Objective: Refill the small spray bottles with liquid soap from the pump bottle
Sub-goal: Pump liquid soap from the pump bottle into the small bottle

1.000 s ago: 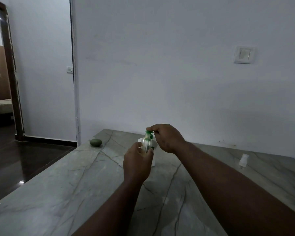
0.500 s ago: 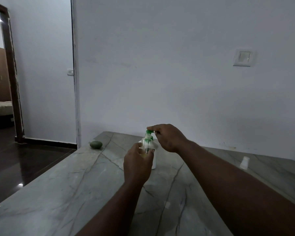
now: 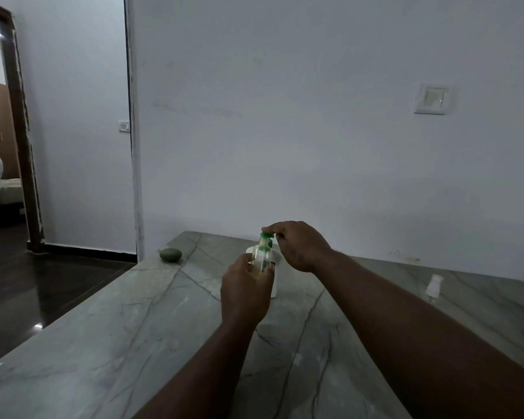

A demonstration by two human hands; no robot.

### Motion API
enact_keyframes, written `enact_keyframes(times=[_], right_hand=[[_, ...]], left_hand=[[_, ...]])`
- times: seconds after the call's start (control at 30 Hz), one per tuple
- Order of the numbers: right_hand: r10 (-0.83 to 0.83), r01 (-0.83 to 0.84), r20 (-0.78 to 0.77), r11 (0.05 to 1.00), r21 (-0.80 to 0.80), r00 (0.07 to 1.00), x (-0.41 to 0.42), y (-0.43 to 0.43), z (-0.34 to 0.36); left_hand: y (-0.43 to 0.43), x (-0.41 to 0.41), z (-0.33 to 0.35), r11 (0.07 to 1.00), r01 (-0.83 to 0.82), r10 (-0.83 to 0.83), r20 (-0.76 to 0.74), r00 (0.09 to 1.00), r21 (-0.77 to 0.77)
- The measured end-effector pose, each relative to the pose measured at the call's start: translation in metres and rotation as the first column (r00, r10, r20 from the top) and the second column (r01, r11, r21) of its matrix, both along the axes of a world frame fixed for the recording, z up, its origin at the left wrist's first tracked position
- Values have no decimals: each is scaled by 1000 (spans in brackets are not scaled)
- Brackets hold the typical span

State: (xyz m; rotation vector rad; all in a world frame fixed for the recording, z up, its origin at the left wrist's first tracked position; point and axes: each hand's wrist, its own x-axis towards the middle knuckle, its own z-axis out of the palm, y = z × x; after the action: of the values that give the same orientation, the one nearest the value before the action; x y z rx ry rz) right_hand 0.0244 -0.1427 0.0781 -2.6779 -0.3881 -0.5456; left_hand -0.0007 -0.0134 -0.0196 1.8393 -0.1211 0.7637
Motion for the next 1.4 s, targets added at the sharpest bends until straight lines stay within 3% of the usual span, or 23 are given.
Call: enact_keyframes(times=[0.47,1.07,1.4], right_hand=[[15,-15,5,999,-42,1000,1,-3,9],[-10,10,12,1000,23,1000,3,1,-2],[-2,1,-16,997,-78,1000,1,-6,5]], left_hand=[[1,1,2,1000,-8,8,14,1000,-27],[-1,-1,2,999,-48,49,-12,999,25],[-1,-1,4,999,-44,44,2,999,3]])
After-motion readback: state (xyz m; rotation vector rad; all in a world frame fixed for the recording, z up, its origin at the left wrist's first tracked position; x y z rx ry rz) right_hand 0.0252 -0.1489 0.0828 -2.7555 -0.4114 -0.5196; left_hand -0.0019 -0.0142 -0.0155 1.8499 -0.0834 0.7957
